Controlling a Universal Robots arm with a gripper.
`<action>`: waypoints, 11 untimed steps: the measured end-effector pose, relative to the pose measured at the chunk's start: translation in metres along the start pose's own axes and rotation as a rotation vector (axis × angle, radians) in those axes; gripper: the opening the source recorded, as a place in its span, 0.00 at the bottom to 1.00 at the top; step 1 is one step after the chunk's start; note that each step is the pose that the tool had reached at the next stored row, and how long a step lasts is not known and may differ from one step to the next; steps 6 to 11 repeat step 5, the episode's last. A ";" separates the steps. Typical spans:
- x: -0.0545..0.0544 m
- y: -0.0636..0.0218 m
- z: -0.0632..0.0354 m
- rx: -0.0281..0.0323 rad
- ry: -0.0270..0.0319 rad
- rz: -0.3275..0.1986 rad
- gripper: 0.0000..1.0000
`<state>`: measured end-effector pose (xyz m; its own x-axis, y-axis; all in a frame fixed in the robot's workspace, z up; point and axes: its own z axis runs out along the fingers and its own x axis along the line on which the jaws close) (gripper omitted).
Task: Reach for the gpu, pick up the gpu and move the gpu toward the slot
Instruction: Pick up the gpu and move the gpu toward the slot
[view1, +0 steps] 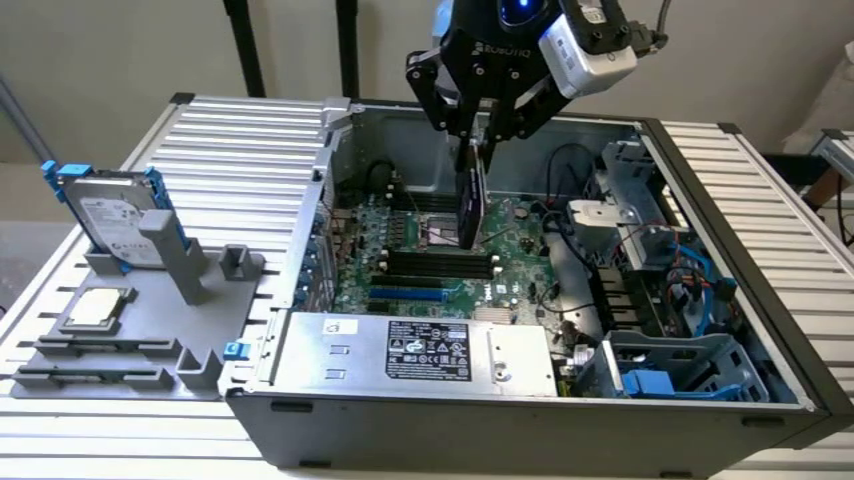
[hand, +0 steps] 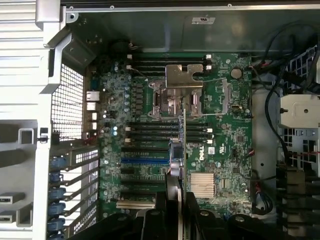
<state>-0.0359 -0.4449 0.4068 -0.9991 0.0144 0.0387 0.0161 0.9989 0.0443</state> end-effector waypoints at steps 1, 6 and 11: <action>0.000 0.0000 0.0001 -0.0002 -0.0001 0.000 0.26; 0.000 0.0000 0.0001 -0.0001 0.0000 0.000 0.26; 0.000 0.0000 0.0001 -0.0001 0.0000 0.000 0.26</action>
